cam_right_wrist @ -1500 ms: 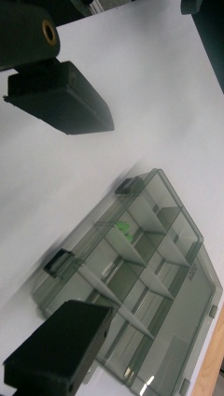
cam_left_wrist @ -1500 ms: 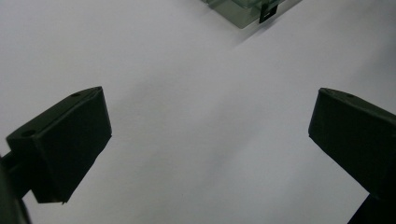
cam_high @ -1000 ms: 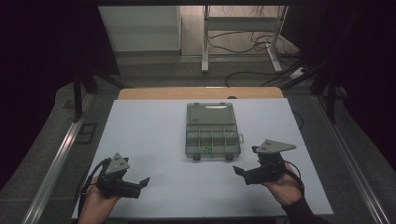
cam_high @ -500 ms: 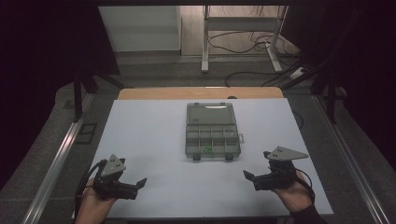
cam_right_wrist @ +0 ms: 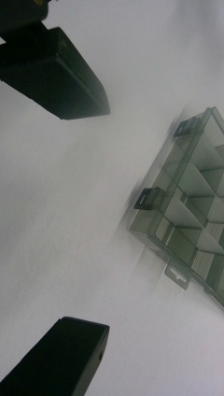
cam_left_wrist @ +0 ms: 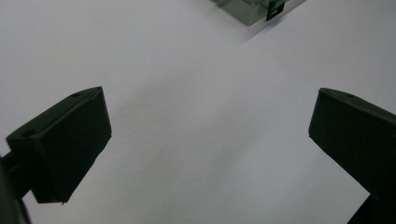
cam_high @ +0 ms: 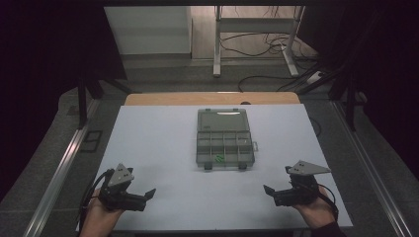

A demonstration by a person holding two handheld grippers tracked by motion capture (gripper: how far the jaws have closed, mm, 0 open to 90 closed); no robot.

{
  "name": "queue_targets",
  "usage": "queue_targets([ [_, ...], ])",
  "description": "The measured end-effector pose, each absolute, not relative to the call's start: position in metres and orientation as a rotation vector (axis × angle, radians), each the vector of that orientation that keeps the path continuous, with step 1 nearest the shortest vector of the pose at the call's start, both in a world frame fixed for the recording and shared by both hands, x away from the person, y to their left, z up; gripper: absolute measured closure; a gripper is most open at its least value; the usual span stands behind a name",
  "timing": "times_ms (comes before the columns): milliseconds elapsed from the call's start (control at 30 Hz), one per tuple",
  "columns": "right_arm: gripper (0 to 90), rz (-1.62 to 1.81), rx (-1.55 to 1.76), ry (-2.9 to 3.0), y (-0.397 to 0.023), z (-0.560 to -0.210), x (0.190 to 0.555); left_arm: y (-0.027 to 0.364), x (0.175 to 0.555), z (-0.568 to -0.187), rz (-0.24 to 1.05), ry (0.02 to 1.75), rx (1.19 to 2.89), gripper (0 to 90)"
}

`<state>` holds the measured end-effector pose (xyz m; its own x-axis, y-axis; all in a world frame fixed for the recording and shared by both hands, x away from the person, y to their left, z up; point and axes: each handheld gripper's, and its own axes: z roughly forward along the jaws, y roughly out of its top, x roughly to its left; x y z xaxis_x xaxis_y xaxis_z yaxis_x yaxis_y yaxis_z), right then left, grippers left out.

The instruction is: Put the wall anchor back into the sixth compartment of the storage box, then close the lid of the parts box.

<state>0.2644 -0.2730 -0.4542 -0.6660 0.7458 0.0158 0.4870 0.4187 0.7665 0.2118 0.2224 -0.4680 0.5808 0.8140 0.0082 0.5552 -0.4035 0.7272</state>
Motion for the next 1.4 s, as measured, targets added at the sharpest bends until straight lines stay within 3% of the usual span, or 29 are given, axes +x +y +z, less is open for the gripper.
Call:
queue_targets([
  [1400,0.0,1.143,1.029,2.365,-0.256,-0.438,0.288,0.218,0.233,-0.464,0.433,1.045,2.042,0.0],
])
